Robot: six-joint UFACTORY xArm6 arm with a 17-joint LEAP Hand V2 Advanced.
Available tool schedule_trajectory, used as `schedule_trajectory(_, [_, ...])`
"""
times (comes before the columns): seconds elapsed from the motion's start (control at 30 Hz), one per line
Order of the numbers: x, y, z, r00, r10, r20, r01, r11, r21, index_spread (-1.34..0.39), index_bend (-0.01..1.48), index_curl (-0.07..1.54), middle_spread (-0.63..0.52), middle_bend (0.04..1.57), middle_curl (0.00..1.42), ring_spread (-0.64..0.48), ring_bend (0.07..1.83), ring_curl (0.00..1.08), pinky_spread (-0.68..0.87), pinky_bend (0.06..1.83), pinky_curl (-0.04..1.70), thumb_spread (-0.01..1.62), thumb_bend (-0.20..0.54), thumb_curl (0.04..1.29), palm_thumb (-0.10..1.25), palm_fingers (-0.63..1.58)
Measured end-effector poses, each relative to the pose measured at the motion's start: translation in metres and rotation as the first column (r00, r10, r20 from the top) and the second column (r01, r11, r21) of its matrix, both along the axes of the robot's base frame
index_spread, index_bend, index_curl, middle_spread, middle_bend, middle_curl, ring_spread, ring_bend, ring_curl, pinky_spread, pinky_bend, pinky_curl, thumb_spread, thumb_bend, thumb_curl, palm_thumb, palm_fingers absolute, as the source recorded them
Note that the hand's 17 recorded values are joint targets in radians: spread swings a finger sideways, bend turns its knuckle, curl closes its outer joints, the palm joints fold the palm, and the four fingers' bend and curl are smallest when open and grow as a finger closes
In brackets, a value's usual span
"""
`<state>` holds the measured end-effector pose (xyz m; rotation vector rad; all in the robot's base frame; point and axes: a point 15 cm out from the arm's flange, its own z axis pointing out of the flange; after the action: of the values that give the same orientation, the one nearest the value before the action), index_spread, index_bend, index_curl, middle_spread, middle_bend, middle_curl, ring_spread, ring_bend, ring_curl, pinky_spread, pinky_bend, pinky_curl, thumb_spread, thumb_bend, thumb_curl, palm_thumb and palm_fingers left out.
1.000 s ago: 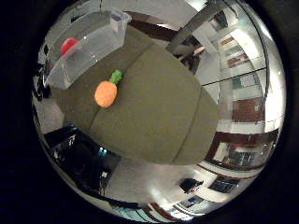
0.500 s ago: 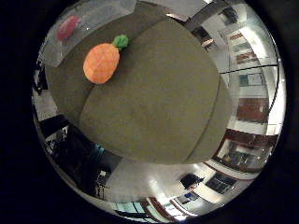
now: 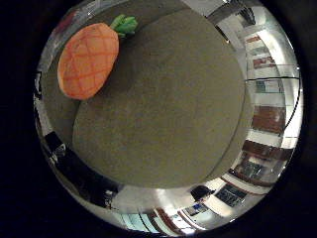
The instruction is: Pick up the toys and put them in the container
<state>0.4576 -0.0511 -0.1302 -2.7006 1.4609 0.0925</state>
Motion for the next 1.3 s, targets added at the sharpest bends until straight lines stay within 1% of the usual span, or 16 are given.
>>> schedule_trajectory(0.17, [0.015,0.001,-0.005,1.000,-0.002,0.014,0.002,1.000,-0.004,-0.32,0.17,0.31,-0.06,0.22,0.34,0.07,0.33,0.26,0.40,0.58,0.05,1.05,-0.024,0.32,0.62,0.40])
schedule_trajectory(0.3, [0.015,0.006,-0.008,1.000,0.013,0.009,-0.012,1.000,-0.004,-0.33,0.18,0.31,-0.11,0.25,0.35,-0.02,0.41,0.26,0.33,0.61,0.01,1.04,-0.022,0.33,0.63,0.54])
schedule_trajectory(0.37, [0.011,0.007,-0.014,1.000,0.013,-0.002,-0.013,1.000,-0.003,-0.34,0.18,0.32,-0.12,0.26,0.35,-0.06,0.46,0.27,0.26,0.65,-0.01,1.04,-0.023,0.33,0.63,0.62])
schedule_trajectory(0.47, [0.014,0.007,-0.018,1.000,0.023,-0.002,-0.023,1.000,-0.004,-0.36,0.19,0.33,-0.15,0.28,0.36,-0.12,0.57,0.28,0.17,0.68,-0.02,1.04,-0.022,0.33,0.64,0.75])
schedule_trajectory(0.63, [0.007,0.009,-0.026,0.999,0.031,-0.020,-0.031,1.000,-0.003,-0.39,0.21,0.36,-0.18,0.34,0.38,-0.18,0.70,0.30,0.01,0.73,-0.02,1.03,-0.023,0.34,0.66,0.88])
schedule_trajectory(0.7, [0.006,0.009,-0.027,0.999,0.032,-0.022,-0.032,0.999,-0.003,-0.41,0.24,0.38,-0.20,0.40,0.40,-0.20,0.77,0.31,-0.07,0.79,-0.01,1.03,-0.020,0.34,0.67,1.10])
schedule_trajectory(0.73, [0.006,0.009,-0.027,0.999,0.033,-0.022,-0.033,0.999,-0.003,-0.41,0.27,0.40,-0.21,0.44,0.42,-0.20,0.80,0.32,-0.11,0.85,0.00,1.03,-0.022,0.35,0.68,1.17])
schedule_trajectory(0.8, [0.008,0.009,-0.025,0.999,0.037,-0.020,-0.037,0.999,-0.004,-0.41,0.38,0.46,-0.22,0.57,0.47,-0.21,0.89,0.36,-0.22,0.92,0.01,1.02,-0.017,0.35,0.70,1.32])
schedule_trajectory(0.83, [0.009,0.009,-0.024,0.999,0.041,-0.018,-0.042,0.999,-0.005,-0.39,0.53,0.51,-0.20,0.70,0.51,-0.20,0.93,0.38,-0.28,0.99,0.04,1.02,-0.016,0.36,0.72,1.44])
schedule_trajectory(0.87, [0.009,0.008,-0.022,0.999,0.048,-0.017,-0.048,0.999,-0.007,-0.36,0.65,0.56,-0.18,0.78,0.54,-0.20,0.98,0.41,-0.30,1.06,0.08,1.02,-0.016,0.37,0.73,1.50])
schedule_trajectory(0.9, [0.010,0.007,-0.021,0.998,0.054,-0.016,-0.054,0.999,-0.008,-0.35,0.69,0.57,-0.18,0.82,0.55,-0.20,1.01,0.42,-0.30,1.10,0.11,1.02,-0.012,0.37,0.75,1.51])
schedule_trajectory(0.93, [0.012,0.006,-0.019,0.998,0.054,-0.011,-0.054,0.998,-0.010,-0.32,0.80,0.62,-0.16,0.91,0.58,-0.19,1.09,0.45,-0.28,1.21,0.16,1.01,-0.008,0.38,0.79,1.52])
schedule_trajectory(1.0, [0.020,0.001,-0.007,0.999,0.047,0.010,-0.047,0.999,-0.013,-0.27,0.95,0.67,-0.13,1.06,0.63,-0.18,1.23,0.51,-0.25,1.35,0.26,1.00,-0.009,0.40,0.85,1.42])
schedule_trajectory(1.07, [0.034,-0.007,0.015,0.998,0.036,0.051,-0.035,0.999,-0.019,-0.24,1.01,0.69,-0.12,1.14,0.65,-0.17,1.30,0.54,-0.22,1.43,0.31,1.00,-0.006,0.42,0.90,1.35])
schedule_trajectory(1.17, [0.059,-0.024,0.061,0.992,0.014,0.125,-0.010,1.000,-0.028,-0.22,1.09,0.71,-0.10,1.22,0.66,-0.16,1.37,0.57,-0.19,1.50,0.37,1.01,-0.009,0.45,0.96,1.28])
schedule_trajectory(1.3, [0.063,-0.029,0.133,0.990,-0.002,0.144,0.002,1.000,0.001,-0.19,1.14,0.70,-0.09,1.27,0.65,-0.15,1.41,0.58,-0.16,1.52,0.43,1.04,-0.011,0.48,1.01,1.25])
